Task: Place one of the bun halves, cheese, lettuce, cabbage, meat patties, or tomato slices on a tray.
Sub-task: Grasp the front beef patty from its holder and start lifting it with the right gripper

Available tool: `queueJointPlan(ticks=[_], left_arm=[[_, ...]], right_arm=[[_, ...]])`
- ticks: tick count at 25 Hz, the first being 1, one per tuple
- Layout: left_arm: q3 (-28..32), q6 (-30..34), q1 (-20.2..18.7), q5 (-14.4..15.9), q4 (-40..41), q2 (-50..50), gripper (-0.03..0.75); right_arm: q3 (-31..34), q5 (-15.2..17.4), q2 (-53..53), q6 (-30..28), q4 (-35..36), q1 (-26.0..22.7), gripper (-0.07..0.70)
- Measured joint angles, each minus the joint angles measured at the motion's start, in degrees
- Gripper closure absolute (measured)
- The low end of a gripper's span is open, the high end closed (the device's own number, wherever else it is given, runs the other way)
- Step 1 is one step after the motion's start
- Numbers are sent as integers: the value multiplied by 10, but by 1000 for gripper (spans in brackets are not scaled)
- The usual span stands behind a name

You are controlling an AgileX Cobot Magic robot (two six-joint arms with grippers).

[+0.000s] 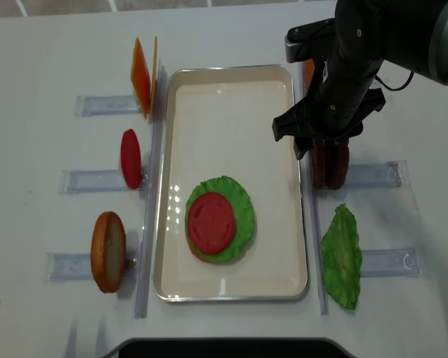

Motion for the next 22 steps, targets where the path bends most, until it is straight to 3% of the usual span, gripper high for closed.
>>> queueJointPlan(ticks=[12,22], left_arm=[[0,0,0,0,0,0,325],[0,0,0,0,0,0,325]], right_arm=[[0,-7,4,3,-12,0,259],[0,-12,4,5,-35,0,469]])
